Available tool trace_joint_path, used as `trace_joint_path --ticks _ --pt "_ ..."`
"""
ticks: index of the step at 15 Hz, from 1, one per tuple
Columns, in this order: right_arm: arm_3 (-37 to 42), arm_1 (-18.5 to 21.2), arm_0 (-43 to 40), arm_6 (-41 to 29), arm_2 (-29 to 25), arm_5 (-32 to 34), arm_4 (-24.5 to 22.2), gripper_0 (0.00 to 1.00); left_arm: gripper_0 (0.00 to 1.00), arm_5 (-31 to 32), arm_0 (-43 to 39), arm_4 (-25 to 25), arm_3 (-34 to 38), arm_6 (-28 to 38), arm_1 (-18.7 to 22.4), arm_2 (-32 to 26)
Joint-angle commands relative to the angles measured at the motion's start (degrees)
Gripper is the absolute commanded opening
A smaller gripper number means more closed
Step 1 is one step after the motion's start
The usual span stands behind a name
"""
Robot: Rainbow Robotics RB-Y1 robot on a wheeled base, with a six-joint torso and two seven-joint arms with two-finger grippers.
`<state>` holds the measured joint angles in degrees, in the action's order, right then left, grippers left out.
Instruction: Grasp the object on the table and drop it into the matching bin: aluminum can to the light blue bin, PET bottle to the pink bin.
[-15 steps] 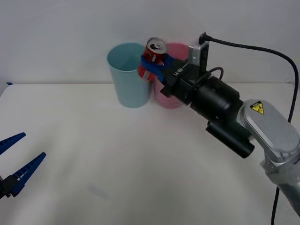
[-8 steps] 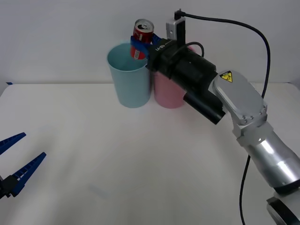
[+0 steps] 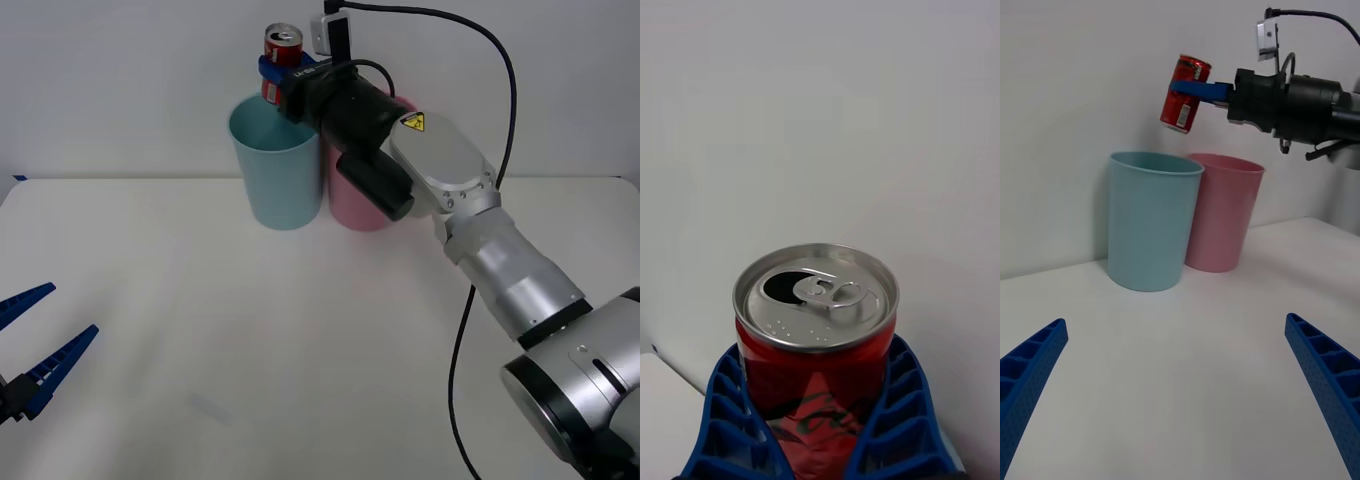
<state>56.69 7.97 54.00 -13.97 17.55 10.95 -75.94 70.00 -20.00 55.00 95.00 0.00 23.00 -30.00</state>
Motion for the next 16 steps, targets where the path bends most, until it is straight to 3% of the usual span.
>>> trace_joint_path --ticks 1,7,8,9,10,16 --pt "-6.7 -1.9 4.1 0.3 0.0 -2.3 0.0 0.00 1.00 0.0 0.0 0.0 0.0 0.0 0.0 0.0" --pt "-9.2 -2.3 5.8 0.1 -0.1 -2.3 0.5 0.01 1.00 0.0 0.0 0.0 0.0 0.0 0.0 0.0" --pt "-9.1 -2.3 5.8 0.2 -0.1 -2.3 0.5 0.06 1.00 0.0 0.0 0.0 0.0 0.0 0.0 0.0" --pt "-9.2 -2.3 5.8 0.3 0.0 -2.4 0.5 0.61 1.00 0.0 0.0 0.0 0.0 0.0 0.0 0.0" --pt "-9.1 -2.3 5.8 0.3 -0.1 -2.4 0.5 1.00 1.00 0.0 0.0 0.0 0.0 0.0 0.0 0.0" --pt "-8.7 -2.3 5.7 1.0 0.0 -2.3 0.5 1.00 1.00 0.0 0.0 0.0 0.0 0.0 0.0 0.0"
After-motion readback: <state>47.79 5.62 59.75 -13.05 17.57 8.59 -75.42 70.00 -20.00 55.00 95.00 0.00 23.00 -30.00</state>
